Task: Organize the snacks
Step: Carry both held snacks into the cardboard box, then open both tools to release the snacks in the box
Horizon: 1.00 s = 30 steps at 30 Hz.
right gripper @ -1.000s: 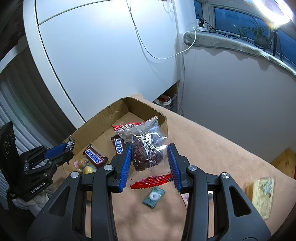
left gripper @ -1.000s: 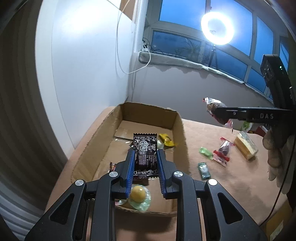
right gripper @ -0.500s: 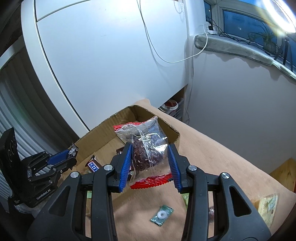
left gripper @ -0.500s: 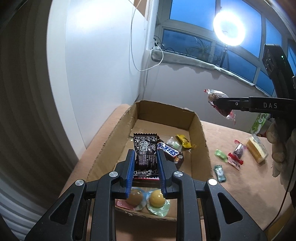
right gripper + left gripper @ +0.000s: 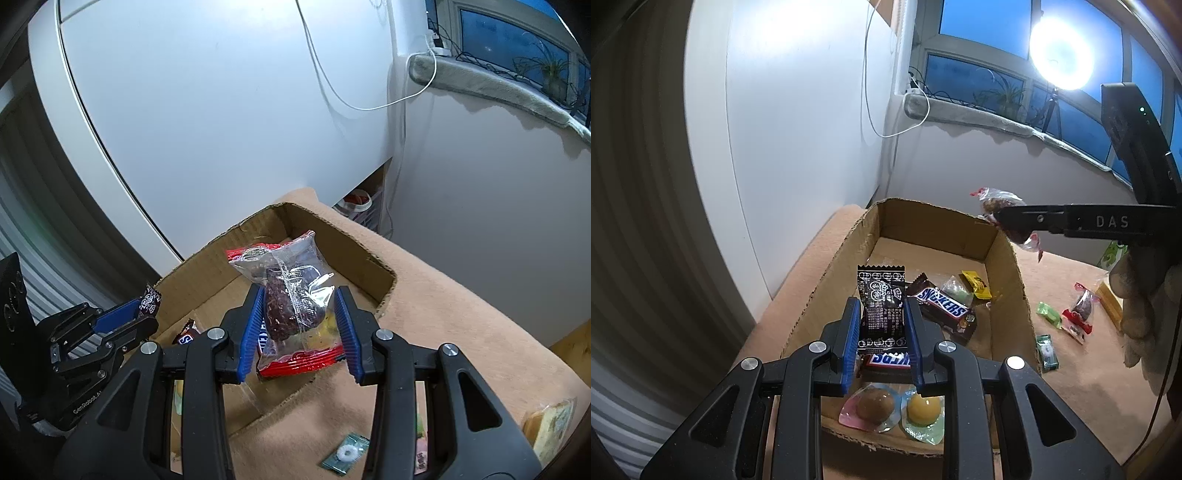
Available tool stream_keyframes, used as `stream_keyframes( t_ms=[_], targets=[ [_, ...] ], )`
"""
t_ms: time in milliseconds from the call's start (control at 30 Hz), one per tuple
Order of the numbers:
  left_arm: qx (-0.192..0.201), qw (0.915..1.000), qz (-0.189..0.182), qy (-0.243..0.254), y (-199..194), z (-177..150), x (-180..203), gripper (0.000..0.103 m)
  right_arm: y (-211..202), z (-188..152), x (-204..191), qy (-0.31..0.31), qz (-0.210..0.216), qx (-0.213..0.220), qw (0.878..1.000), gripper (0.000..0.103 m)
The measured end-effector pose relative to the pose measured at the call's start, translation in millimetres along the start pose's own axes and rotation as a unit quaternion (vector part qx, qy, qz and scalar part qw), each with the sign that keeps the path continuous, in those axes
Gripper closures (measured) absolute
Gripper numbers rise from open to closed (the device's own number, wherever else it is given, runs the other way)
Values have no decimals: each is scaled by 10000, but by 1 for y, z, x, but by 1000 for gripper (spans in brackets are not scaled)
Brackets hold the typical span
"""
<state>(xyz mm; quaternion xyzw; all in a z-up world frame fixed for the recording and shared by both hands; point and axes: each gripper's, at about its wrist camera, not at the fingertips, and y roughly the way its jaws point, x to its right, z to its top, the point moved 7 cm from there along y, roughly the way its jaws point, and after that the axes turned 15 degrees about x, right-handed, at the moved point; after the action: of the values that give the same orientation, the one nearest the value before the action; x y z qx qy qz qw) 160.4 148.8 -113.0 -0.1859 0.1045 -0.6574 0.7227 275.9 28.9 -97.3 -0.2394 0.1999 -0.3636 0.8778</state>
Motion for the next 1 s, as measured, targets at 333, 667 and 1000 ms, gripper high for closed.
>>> stream_keyframes(
  t_ms=[333,667,1000],
  targets=[
    [-66,10000,74,-7,8,-3,-1,81,22,-8,-2,56,66,-192,9998,62],
    [-127,9999,91,9,12,-4,1,81,33,-14,-4,-27,63,-325,9994,62],
    [-134,9999,70,71,12,-4,2,72,29,-12,-7,-148,0,-243,9996,37]
  ],
)
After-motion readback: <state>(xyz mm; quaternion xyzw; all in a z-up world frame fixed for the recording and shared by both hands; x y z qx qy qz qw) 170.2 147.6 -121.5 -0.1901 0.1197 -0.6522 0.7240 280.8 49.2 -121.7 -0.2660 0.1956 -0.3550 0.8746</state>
